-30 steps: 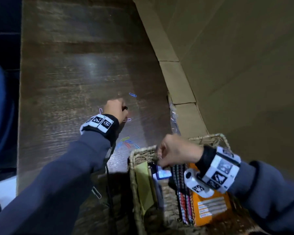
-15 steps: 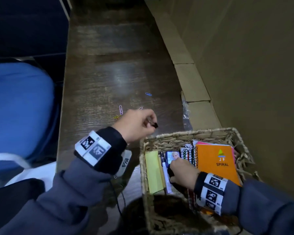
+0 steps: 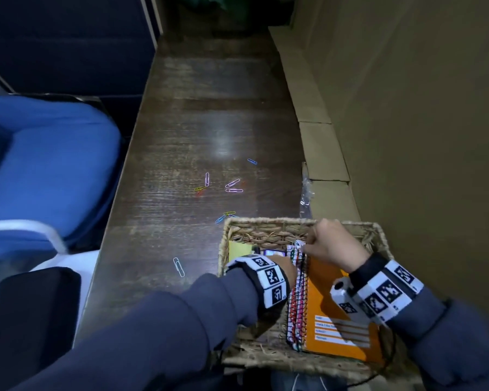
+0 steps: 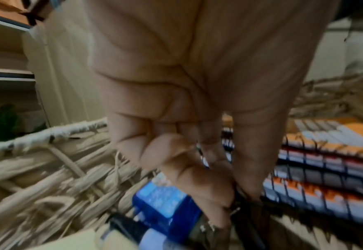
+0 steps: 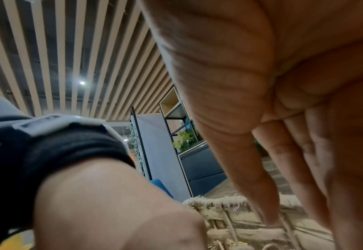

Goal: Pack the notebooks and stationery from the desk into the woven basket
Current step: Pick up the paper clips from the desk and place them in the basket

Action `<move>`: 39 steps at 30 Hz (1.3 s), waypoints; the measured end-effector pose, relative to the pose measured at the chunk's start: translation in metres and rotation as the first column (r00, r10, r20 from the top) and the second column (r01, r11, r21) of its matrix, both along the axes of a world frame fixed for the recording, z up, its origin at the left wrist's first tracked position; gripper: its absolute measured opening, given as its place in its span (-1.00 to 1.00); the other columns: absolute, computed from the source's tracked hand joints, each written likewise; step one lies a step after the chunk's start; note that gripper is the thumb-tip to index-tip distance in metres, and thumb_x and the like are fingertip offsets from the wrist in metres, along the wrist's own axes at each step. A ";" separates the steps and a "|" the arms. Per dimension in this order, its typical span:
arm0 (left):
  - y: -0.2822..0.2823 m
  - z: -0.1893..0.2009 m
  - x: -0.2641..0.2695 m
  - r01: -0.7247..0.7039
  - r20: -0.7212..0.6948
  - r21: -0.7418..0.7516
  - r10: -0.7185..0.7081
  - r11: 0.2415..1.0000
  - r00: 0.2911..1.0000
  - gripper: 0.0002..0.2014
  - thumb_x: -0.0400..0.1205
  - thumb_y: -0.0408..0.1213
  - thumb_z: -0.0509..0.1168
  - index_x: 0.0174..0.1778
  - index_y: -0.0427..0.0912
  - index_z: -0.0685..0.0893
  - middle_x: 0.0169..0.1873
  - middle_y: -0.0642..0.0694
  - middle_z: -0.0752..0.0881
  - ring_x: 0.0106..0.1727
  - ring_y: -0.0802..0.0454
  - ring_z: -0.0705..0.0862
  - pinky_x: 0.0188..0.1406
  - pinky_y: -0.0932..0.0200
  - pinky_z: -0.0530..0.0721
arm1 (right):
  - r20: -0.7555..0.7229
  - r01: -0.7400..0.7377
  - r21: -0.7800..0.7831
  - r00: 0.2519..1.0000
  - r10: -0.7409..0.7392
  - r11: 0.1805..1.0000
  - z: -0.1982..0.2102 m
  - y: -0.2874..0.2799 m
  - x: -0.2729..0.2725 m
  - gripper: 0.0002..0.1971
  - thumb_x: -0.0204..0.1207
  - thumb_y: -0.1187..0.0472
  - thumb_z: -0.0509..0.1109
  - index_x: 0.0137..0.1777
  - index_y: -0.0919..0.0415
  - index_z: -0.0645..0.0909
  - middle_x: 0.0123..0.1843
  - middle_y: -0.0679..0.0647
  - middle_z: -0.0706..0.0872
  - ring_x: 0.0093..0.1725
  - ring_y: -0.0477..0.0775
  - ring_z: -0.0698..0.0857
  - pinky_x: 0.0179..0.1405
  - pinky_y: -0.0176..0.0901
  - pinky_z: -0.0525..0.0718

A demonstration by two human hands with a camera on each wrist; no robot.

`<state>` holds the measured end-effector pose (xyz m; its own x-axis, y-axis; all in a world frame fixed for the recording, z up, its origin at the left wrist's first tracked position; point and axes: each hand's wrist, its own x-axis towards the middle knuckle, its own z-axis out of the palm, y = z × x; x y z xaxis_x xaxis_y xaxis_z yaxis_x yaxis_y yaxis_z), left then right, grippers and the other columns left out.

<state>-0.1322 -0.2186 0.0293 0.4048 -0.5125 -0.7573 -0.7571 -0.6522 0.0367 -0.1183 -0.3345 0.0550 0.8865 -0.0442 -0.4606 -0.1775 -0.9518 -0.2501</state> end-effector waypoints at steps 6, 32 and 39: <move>0.000 0.007 0.003 -0.110 0.002 0.018 0.110 0.994 0.994 -0.87 0.62 -0.42 0.27 0.06 -0.30 0.64 -0.12 -0.22 0.62 -0.08 -0.13 0.70 -0.33 0.14 0.56 | -0.021 -0.058 0.008 0.998 0.058 0.998 -0.008 -0.001 -0.010 -0.77 0.43 0.17 0.46 -0.19 0.37 0.78 -0.14 0.23 0.84 -0.14 0.15 0.79 -0.05 0.05 0.79; 0.248 -0.068 0.034 -0.757 -0.238 -0.572 0.820 0.315 0.520 -0.87 0.48 -0.28 0.40 -0.16 0.08 0.68 -0.15 0.07 0.72 -0.11 0.14 0.70 -0.05 0.22 0.64 | -0.063 -0.489 -0.136 0.872 0.485 0.861 -0.062 0.133 0.246 -0.81 0.39 0.34 0.33 -0.13 0.15 0.76 0.01 0.21 0.81 0.04 0.28 0.77 0.03 -0.01 0.73; 0.262 -0.085 0.046 -0.776 -0.288 -0.507 0.776 0.374 0.562 -0.79 0.50 -0.33 0.38 0.04 -0.07 0.73 -0.11 0.05 0.61 0.06 0.06 0.62 0.11 0.18 0.58 | -0.167 -0.558 -0.222 0.830 0.532 0.800 -0.091 0.145 0.255 -0.82 0.44 0.35 0.25 -0.28 0.18 0.66 -0.19 0.29 0.70 -0.18 0.29 0.69 -0.20 -0.02 0.64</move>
<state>-0.0862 0.0439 -0.0557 0.8417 -0.2629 -0.4716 0.0704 -0.8126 0.5786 0.1371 -0.1899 -0.0358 0.7534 0.3086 -0.5807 0.3797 -0.9251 0.0010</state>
